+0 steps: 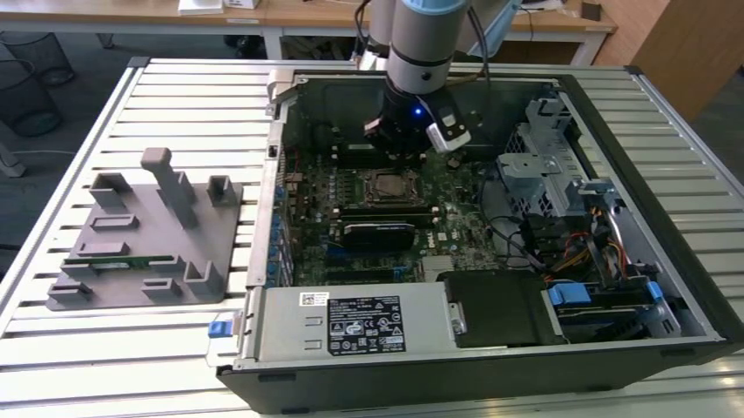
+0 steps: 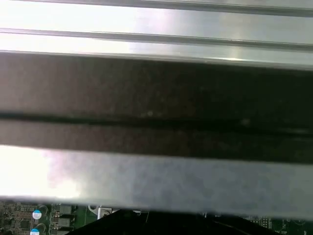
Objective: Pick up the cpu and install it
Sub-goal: 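Install the first cpu locking lever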
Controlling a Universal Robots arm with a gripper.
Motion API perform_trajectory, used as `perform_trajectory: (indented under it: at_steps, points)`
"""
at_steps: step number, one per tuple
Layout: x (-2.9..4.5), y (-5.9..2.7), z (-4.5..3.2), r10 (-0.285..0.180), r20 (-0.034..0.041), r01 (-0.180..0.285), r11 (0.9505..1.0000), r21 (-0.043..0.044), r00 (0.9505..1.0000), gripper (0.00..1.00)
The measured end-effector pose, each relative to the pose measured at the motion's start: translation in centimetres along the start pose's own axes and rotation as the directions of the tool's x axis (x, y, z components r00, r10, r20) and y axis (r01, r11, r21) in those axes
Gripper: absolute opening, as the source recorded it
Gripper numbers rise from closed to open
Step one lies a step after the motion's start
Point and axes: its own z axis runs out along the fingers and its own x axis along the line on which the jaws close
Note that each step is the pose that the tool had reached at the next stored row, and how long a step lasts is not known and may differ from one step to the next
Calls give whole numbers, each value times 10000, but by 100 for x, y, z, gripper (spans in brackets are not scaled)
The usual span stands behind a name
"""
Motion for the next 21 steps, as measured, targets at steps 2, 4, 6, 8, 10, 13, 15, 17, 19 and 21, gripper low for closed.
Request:
perform_trajectory:
  at_steps: [2,4,6,8,10,13,15,17,19,21]
  points:
    - [0,2,-15,0,0,0,10000,0,10000,11]
    - [-1,2,-14,-1,2,1,10000,26,10000,11]
    - [-1,1,-9,1,-5,-1,9999,119,10000,11]
    - [-4,-1,6,3,-11,-3,9998,205,10000,11]
    - [-9,-5,24,5,-23,-4,9996,267,10000,11]
    - [-21,-9,42,8,-32,-7,9996,293,10000,11]
    - [-30,-6,60,5,-24,-5,9996,268,10000,11]
    - [-34,-7,62,6,-27,-5,9996,278,10000,11]
    - [-34,-7,62,7,-27,-6,9996,278,10000,11]
    - [-34,-4,61,5,-27,-4,9997,253,10000,11]
